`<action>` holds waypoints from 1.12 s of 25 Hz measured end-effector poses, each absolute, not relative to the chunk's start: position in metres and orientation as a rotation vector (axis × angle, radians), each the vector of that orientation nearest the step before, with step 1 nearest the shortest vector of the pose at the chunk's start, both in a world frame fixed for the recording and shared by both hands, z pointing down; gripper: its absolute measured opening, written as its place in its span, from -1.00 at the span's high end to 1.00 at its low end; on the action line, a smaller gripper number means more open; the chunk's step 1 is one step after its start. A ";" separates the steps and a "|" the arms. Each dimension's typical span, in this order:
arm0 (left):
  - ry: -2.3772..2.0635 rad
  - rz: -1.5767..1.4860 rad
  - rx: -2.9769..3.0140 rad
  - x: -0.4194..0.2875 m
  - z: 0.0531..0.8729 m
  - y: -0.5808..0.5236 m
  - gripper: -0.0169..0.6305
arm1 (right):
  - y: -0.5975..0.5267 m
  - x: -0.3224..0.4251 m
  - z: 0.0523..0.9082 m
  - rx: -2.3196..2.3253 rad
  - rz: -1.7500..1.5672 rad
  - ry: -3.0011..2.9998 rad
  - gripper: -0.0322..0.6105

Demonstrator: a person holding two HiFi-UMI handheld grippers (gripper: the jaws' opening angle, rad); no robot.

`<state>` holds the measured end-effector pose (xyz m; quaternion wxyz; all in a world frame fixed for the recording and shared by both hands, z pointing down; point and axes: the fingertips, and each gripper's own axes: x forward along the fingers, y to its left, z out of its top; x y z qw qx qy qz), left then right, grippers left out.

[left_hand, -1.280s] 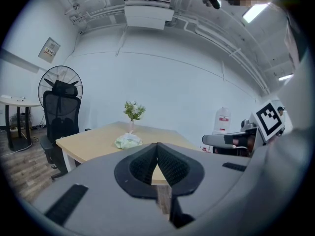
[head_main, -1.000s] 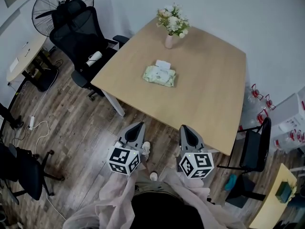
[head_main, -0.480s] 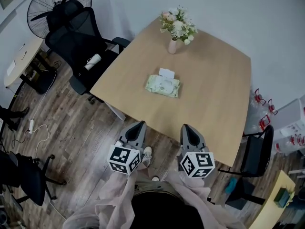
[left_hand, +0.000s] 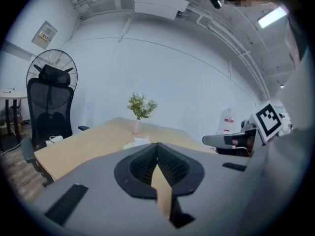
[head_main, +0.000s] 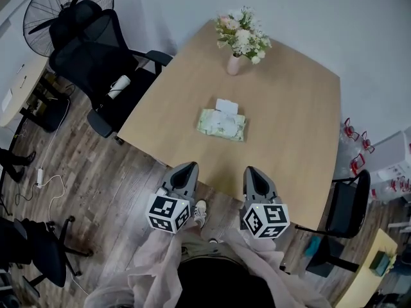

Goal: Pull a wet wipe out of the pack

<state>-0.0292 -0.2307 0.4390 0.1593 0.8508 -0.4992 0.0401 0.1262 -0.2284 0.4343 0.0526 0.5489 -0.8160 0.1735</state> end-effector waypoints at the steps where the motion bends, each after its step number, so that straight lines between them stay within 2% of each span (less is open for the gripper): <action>1: -1.419 0.117 2.432 -0.031 0.440 -0.236 0.91 | -0.232 0.125 0.435 1.676 0.530 -2.473 0.87; 15: -1.318 0.104 2.487 -0.048 0.442 -0.298 0.91 | -0.280 0.124 0.438 1.826 0.545 -2.383 0.87; 28: -1.236 0.110 2.473 -0.045 0.457 -0.311 0.91 | -0.287 0.123 0.449 1.821 0.557 -2.299 0.87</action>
